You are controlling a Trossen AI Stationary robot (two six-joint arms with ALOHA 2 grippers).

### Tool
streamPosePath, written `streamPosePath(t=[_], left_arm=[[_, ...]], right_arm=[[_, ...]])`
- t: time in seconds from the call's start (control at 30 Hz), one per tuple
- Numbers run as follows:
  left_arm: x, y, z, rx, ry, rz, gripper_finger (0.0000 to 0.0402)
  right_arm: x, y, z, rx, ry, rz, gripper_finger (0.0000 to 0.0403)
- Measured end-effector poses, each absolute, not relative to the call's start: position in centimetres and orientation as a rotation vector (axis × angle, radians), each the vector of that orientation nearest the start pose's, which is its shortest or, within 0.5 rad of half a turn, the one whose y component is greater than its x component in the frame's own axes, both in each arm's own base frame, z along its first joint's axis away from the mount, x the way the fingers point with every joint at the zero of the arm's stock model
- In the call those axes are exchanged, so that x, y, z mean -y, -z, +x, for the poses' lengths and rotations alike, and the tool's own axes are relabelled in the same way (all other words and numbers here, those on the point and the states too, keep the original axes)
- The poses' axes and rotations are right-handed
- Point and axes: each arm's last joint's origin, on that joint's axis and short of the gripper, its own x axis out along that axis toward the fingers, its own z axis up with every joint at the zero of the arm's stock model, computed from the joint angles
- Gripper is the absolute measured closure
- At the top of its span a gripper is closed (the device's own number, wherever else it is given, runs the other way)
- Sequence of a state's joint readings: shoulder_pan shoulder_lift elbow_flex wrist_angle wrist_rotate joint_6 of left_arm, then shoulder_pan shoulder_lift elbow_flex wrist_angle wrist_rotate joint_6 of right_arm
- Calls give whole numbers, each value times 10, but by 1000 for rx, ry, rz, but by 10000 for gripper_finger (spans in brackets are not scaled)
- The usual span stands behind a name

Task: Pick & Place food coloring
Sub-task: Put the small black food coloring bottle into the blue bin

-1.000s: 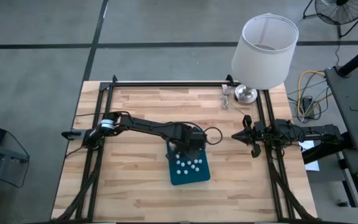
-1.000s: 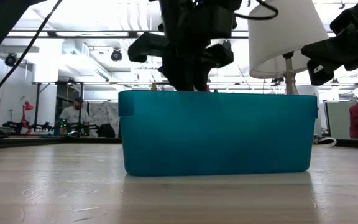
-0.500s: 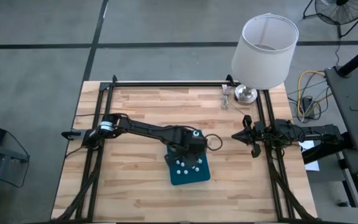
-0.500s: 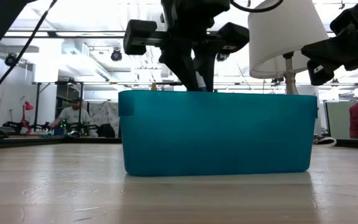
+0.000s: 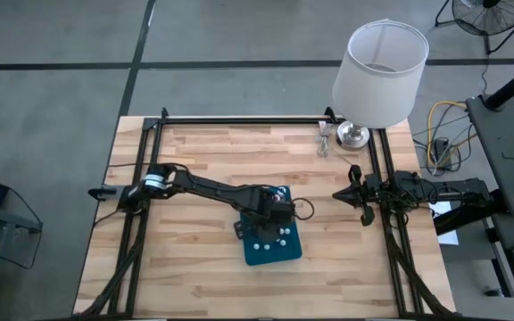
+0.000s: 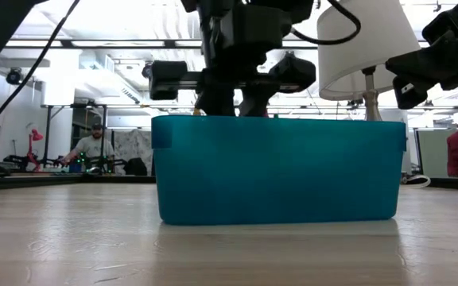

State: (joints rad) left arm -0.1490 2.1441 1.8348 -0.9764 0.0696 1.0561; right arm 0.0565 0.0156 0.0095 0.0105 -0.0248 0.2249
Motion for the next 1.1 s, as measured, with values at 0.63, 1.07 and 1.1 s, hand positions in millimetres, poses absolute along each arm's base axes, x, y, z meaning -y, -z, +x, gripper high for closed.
streamPosePath(t=[0.63,1.07,1.1], left_arm=[[68,-192,430,-1101,867,944,349],[68,-193,432,-1102,820,901,324],[68,-193,432,-1102,819,900,324]], right_arm=[[-6,-167,98,-4,-82,225,394],[-6,-167,98,-4,-82,225,394],[-6,-167,98,-5,-82,225,394]])
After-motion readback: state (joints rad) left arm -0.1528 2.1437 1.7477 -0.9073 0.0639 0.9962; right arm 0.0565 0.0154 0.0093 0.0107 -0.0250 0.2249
